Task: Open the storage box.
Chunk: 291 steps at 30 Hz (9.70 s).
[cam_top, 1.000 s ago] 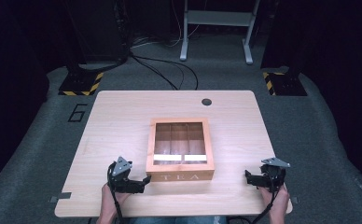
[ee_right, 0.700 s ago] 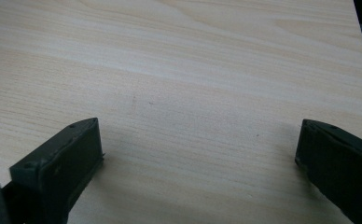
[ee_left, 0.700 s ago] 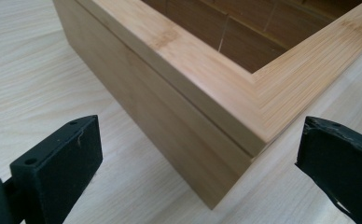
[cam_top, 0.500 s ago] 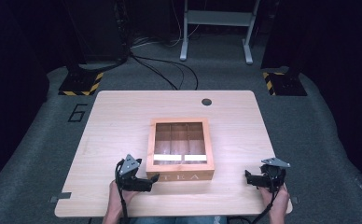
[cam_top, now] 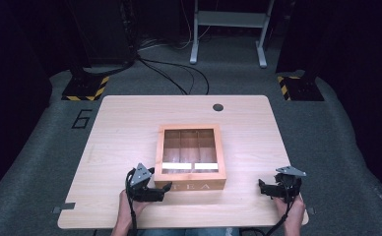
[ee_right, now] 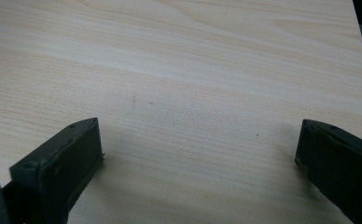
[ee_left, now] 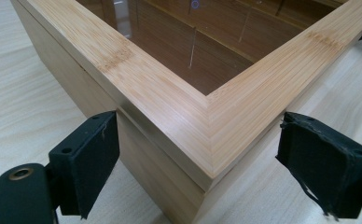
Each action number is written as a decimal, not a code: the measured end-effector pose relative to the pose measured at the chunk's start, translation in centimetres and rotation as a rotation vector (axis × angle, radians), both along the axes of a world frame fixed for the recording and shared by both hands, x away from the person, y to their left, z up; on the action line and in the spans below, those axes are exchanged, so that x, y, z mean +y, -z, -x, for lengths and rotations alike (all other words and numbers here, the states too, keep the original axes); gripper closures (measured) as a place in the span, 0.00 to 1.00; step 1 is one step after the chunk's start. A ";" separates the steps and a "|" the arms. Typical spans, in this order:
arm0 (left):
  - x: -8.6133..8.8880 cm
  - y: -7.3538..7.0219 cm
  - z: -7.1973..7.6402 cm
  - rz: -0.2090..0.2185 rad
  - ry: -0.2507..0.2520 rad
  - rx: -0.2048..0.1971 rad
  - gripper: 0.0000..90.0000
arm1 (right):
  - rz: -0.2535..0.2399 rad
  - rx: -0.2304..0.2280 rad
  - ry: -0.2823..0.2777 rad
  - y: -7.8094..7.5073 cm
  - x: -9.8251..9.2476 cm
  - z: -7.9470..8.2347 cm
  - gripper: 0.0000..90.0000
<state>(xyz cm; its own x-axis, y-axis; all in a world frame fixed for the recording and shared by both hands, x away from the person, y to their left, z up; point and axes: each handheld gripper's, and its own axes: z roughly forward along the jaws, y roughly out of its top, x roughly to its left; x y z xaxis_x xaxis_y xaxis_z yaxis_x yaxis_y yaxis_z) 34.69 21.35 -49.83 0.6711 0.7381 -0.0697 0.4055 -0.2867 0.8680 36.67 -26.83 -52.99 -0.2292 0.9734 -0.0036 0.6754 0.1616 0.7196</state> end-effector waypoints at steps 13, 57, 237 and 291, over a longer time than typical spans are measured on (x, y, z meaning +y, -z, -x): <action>0.0 -0.1 0.4 -0.005 -0.016 -0.030 0.20 | 0.001 0.000 0.000 0.0 0.0 0.0 0.00; -0.4 -1.2 0.2 0.044 -0.073 -0.118 0.29 | 0.001 0.000 0.000 0.0 0.0 0.0 0.00; 0.7 -13.6 -8.2 0.055 -0.159 -0.250 0.67 | -0.004 0.000 0.005 0.0 0.0 0.0 0.00; 0.6 -13.8 -8.3 0.050 -0.160 -0.252 0.68 | -0.004 0.000 0.005 0.0 0.0 0.0 0.00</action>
<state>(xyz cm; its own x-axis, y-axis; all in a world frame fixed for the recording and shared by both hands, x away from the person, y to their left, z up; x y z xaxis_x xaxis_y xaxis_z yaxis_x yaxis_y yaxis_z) 42.95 21.98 -36.00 0.5477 0.8354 0.0450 0.2122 -0.1908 0.9584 36.68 -26.80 -52.99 -0.2241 0.9746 0.0001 0.6765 0.1555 0.7199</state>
